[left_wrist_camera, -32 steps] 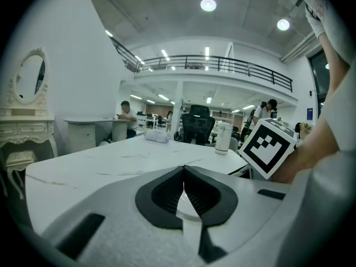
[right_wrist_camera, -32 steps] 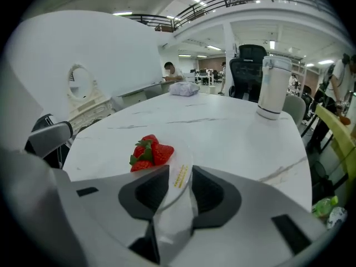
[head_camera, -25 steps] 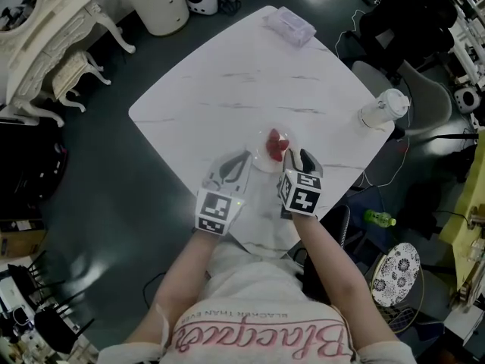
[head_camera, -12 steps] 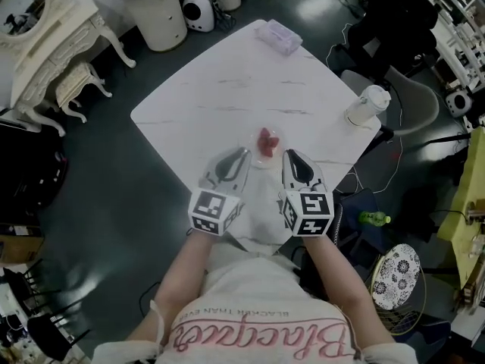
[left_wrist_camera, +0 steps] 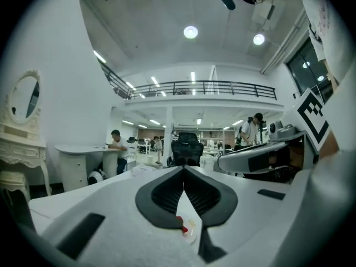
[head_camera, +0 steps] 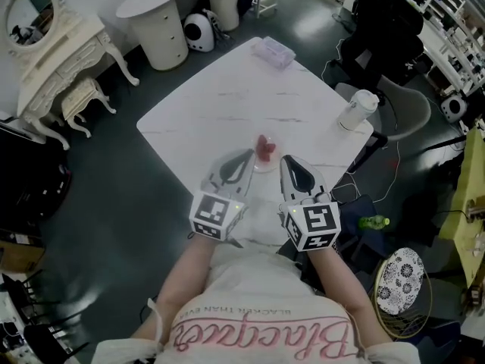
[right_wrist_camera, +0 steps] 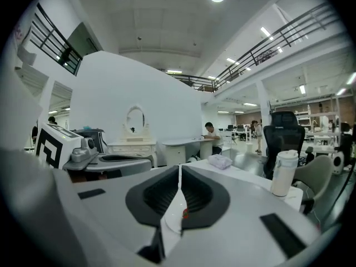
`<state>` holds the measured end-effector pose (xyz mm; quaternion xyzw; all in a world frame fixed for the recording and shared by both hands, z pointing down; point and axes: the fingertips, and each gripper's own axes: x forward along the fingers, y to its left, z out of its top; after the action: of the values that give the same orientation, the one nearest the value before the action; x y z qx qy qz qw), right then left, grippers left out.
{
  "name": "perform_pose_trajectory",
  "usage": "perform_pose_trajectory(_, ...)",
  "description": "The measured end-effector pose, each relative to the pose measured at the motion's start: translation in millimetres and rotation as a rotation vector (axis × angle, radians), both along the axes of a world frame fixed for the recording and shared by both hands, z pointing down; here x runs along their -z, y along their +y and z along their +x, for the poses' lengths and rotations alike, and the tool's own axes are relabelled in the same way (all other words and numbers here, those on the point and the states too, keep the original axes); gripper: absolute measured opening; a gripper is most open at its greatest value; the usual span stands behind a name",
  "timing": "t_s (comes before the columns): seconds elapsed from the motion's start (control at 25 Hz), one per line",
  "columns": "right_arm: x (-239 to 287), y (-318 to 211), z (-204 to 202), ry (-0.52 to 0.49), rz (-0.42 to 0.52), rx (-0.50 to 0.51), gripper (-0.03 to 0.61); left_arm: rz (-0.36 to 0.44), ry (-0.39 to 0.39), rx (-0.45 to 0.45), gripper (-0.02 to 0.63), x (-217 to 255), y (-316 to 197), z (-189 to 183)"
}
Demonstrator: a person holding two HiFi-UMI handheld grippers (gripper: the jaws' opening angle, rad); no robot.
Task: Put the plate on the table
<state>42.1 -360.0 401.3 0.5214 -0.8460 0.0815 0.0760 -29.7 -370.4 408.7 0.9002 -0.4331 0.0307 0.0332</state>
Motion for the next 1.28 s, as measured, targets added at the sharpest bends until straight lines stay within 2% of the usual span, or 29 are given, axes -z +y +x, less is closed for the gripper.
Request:
perform_pose_trajectory(0.36, 24.1, 17.4, 0.0, 0.016, 0.122, -0.013, 0.014, 0.082, -0.031, -0.018, 0.005, 24.5, 11.3, 10.3)
perform_pose_trajectory(0.68, 22.0, 27.7, 4.1, -0.004, 0.123, -0.010, 0.014, 0.115, -0.062, -0.022, 0.005, 33.1, 21.1, 12.6)
perform_pose_trajectory(0.92, 24.1, 30.5, 1.6, 0.000, 0.127, -0.012, 0.014, 0.112, -0.070, -0.035, 0.005, 33.3, 26.3, 15.4)
perform_pose_trajectory(1.08, 21.6, 32.0, 1.3, 0.011, 0.131, -0.009, 0.014, 0.074, -0.069, -0.030, 0.005, 27.5, 25.9, 14.3)
perform_pose_trajectory(1.28, 21.4, 35.6, 2.4, 0.007, 0.141, -0.002, 0.014, 0.088, -0.089, -0.044, 0.005, 28.0, 32.8, 18.1)
